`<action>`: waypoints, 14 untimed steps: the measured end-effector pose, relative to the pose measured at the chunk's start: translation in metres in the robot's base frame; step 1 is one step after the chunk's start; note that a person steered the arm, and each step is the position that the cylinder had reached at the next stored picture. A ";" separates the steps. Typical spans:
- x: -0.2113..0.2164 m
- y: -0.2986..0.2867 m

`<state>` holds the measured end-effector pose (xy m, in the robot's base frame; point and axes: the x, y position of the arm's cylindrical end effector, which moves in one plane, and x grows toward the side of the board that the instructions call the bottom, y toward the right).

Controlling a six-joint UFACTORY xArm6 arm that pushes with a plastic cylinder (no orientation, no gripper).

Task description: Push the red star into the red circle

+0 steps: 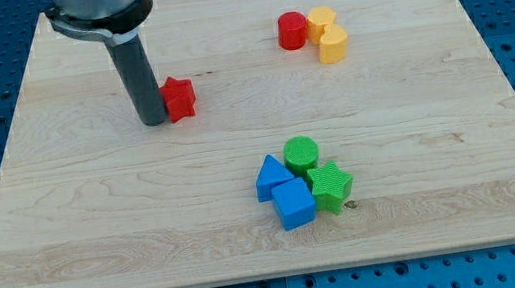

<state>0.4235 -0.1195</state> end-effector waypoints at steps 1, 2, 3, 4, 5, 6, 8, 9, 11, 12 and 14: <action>0.000 0.013; 0.000 0.032; 0.000 0.041; 0.000 0.041; -0.003 0.041; -0.011 0.035; -0.030 0.023; -0.039 0.023; -0.042 0.034; -0.042 0.045; -0.048 0.063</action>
<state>0.3758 -0.0570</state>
